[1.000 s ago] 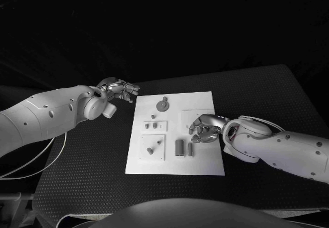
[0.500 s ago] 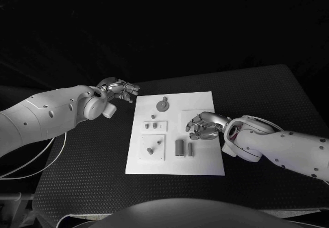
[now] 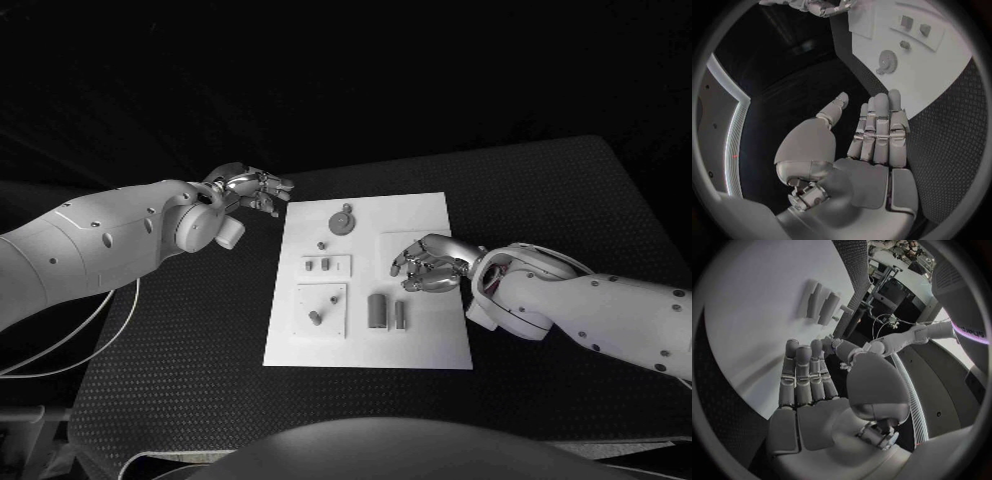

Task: Assemble the parts on the task board

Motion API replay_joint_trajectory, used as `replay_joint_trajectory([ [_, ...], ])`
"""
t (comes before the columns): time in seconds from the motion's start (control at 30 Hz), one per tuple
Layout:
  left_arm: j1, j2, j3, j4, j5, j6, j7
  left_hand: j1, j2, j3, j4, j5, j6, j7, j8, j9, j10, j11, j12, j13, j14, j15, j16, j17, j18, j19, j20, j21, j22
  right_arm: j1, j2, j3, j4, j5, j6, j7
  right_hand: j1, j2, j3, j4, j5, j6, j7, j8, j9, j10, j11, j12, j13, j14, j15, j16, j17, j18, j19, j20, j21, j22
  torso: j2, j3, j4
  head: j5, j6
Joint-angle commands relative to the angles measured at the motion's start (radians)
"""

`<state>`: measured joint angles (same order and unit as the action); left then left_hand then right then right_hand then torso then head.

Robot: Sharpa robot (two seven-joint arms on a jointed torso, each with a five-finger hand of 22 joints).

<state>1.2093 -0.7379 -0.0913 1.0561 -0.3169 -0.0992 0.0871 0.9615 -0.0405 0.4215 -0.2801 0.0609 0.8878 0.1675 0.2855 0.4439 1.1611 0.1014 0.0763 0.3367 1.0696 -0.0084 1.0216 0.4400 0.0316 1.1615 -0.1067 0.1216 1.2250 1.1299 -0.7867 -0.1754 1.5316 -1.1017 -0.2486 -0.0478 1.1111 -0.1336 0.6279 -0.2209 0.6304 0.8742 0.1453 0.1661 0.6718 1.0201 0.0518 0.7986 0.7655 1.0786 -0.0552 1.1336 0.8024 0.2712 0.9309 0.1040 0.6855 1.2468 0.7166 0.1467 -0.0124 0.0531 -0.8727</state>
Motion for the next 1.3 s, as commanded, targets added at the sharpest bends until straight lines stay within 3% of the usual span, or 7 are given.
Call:
replay_joint_trajectory([
  [0.03,0.001,0.001,0.0,0.002,-0.002,0.015,0.005,-0.01,0.003,0.007,0.0,-0.004,0.0,0.004,0.005,-0.001,-0.009,0.0,-0.002,0.001,0.008,-0.001,-0.005,0.001,0.014,0.009,-0.001,-0.006,0.001,0.0,0.001,0.0,0.001,-0.104,0.043,-0.05,-0.132,-0.038,-0.128,0.02,-0.157,0.003,0.01,0.022,0.004,-0.008,-0.005,0.041,-0.029,0.009,-0.005,0.0,0.017,-0.009,0.009,0.0,0.006,0.015,0.0,-0.0002,0.0005,0.001,0.0],
  [0.1,0.001,0.001,0.0,0.002,-0.002,0.015,0.004,-0.01,0.003,0.007,0.0,-0.004,0.0,0.004,0.005,-0.001,-0.009,0.0,-0.002,0.001,0.008,-0.001,-0.005,0.001,0.014,0.009,-0.001,-0.006,0.001,0.0,0.003,0.0,0.001,-0.131,0.051,-0.06,-0.166,-0.051,-0.19,0.016,-0.154,-0.001,0.011,0.023,0.005,-0.007,-0.01,0.051,-0.029,0.01,-0.006,0.006,0.023,-0.009,0.01,-0.004,0.006,0.016,0.0,-0.0001,0.0003,0.001,0.0],
  [0.2,0.001,0.001,0.0,0.002,-0.002,0.015,0.004,-0.011,0.002,0.006,-0.001,-0.005,0.0,0.004,0.005,-0.001,-0.008,0.0,-0.002,0.002,0.008,-0.001,-0.005,0.002,0.014,0.009,-0.001,-0.007,0.002,0.0,0.004,0.0,0.003,-0.166,0.066,-0.077,-0.208,-0.115,-0.129,0.076,0.352,-0.004,0.012,0.026,0.013,-0.002,-0.006,0.068,-0.022,0.01,-0.004,0.021,0.036,-0.012,0.028,-0.013,0.01,0.015,0.0,-0.0002,0.0005,0.002,0.0],
  [0.27,0.001,0.001,0.0,0.002,-0.002,0.016,0.004,-0.011,0.002,0.006,-0.001,-0.005,0.0,0.004,0.005,-0.001,-0.008,0.0,-0.002,0.002,0.008,-0.001,-0.005,0.002,0.014,0.009,-0.001,-0.007,0.002,0.0,0.004,0.0,0.003,-0.178,0.073,-0.079,-0.206,-0.14,-0.166,0.112,0.34,-0.006,0.008,0.027,0.014,-0.005,-0.01,0.09,-0.01,0.01,-0.008,0.027,0.042,-0.009,0.029,-0.014,0.016,0.022,0.0,0.0,0.0005,0.002,0.0],
  [1.1,0.001,0.001,0.0,0.002,-0.003,0.021,0.002,-0.012,0.001,0.004,-0.002,-0.007,0.0,0.004,0.006,-0.001,-0.008,0.0,-0.001,0.002,0.008,-0.001,-0.005,0.002,0.014,0.009,-0.001,-0.007,0.003,-0.001,0.03,-0.001,-0.005,-0.372,0.048,-0.096,-0.037,-0.132,-0.265,0.205,-0.021,0.138,-0.057,0.126,0.072,0.063,-0.073,0.205,0.029,0.073,-0.067,0.093,0.078,-0.009,0.096,-0.058,0.054,0.054,0.0,0.0004,0.0004,0.002,0.0],
  [1.17,0.001,0.001,0.0,0.002,-0.003,0.02,0.002,-0.012,0.001,0.004,-0.002,-0.007,0.0,0.004,0.006,-0.001,-0.008,0.0,-0.001,0.002,0.008,-0.001,-0.005,0.002,0.014,0.009,-0.001,-0.007,0.003,-0.002,0.034,-0.002,-0.011,-0.372,0.048,-0.096,-0.045,-0.128,-0.376,0.14,-0.502,0.145,-0.077,0.141,0.091,0.061,-0.079,0.207,0.034,0.065,-0.078,0.096,0.083,-0.056,0.093,-0.078,0.054,0.054,0.0,0.0004,0.0005,0.0,0.0],
  [1.3,0.001,0.001,0.0,0.002,-0.004,0.021,0.001,-0.012,0.001,0.004,-0.002,-0.007,0.0,0.004,0.006,-0.001,-0.008,0.0,-0.001,0.002,0.008,-0.001,-0.005,0.002,0.014,0.009,-0.001,-0.007,0.003,-0.009,0.039,-0.003,-0.016,-0.379,0.054,-0.093,-0.032,-0.143,-0.327,0.198,-0.582,0.146,-0.069,0.136,0.096,0.068,-0.084,0.199,0.029,0.071,-0.079,0.092,0.079,-0.03,0.102,-0.098,0.03,0.033,0.0,0.0,0.0007,0.001,0.0],
])
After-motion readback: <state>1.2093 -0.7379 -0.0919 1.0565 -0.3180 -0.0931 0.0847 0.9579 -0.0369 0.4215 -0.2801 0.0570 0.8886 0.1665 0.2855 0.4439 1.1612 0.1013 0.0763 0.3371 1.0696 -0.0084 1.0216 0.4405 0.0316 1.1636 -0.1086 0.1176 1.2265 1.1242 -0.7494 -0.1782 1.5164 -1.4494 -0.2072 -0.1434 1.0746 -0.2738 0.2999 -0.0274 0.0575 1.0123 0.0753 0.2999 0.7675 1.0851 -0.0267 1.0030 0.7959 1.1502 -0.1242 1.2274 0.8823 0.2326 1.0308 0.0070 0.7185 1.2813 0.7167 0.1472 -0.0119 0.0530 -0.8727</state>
